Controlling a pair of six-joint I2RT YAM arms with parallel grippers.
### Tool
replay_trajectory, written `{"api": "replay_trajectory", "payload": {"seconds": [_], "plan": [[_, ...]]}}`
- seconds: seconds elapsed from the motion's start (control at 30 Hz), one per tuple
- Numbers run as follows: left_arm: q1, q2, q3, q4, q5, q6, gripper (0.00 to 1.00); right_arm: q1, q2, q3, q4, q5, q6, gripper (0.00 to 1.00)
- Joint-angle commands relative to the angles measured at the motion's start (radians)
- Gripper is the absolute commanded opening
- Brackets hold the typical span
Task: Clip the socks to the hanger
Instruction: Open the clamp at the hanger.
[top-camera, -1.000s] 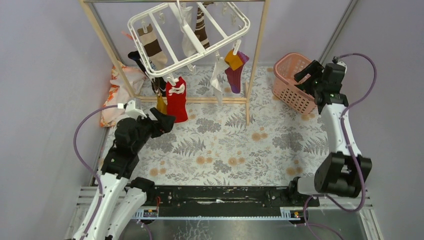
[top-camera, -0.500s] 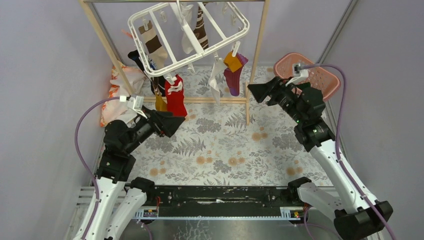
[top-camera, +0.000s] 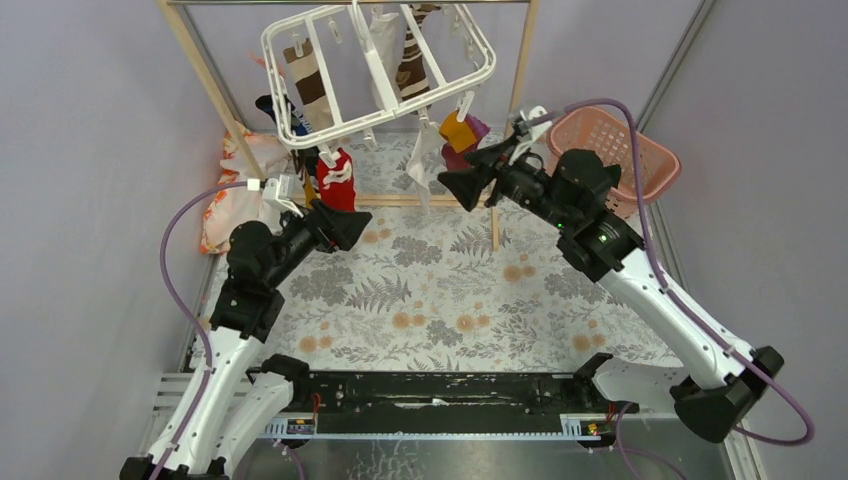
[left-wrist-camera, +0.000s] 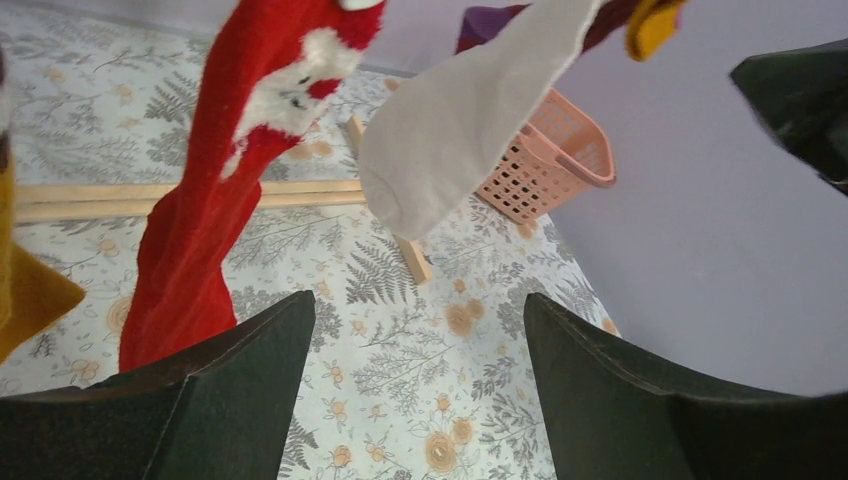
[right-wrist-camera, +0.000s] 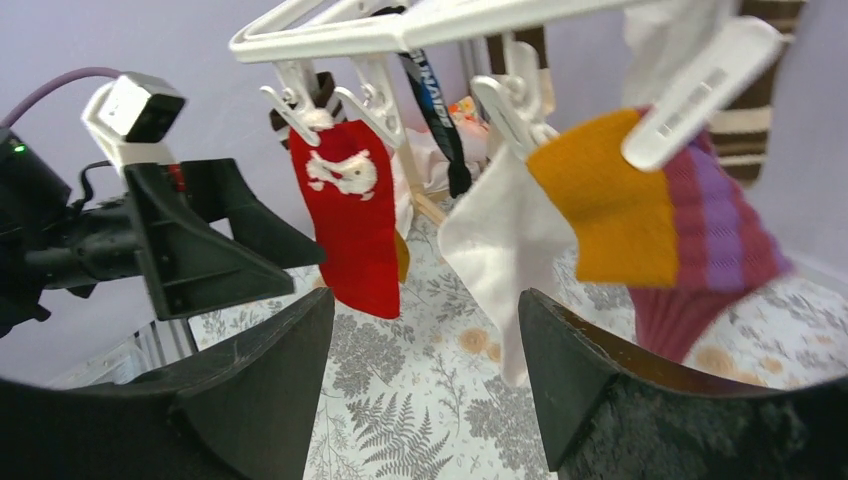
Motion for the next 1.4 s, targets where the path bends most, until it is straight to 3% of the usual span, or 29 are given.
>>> {"api": "replay_trajectory", "payload": {"seconds": [0.0, 0.37, 0.7, 0.9, 1.13, 1.37], "plan": [[-0.004, 0.0, -0.001, 0.061, -0.06, -0.003, 0.84, 0.08, 0.09, 0.132, -0.006, -0.008, -0.1, 0.74], [-0.005, -0.07, -0.008, -0.035, -0.112, 0.052, 0.85, 0.142, 0.308, 0.283, 0.02, 0.018, -0.121, 0.74], [-0.005, -0.149, 0.002, -0.164, -0.183, 0.108, 0.87, 0.138, 0.455, 0.39, 0.0, 0.351, -0.229, 0.76], [-0.005, -0.196, -0.01, -0.189, -0.309, 0.115, 0.88, 0.109, 0.436, 0.397, 0.0, 0.381, -0.226, 0.76], [-0.005, -0.197, 0.02, -0.2, -0.48, 0.223, 0.95, 0.074, 0.383, 0.367, -0.007, 0.381, -0.216, 0.76], [-0.005, -0.135, 0.034, -0.1, -0.503, 0.26, 0.98, 0.07, 0.312, 0.328, -0.012, 0.388, -0.22, 0.76]]}}
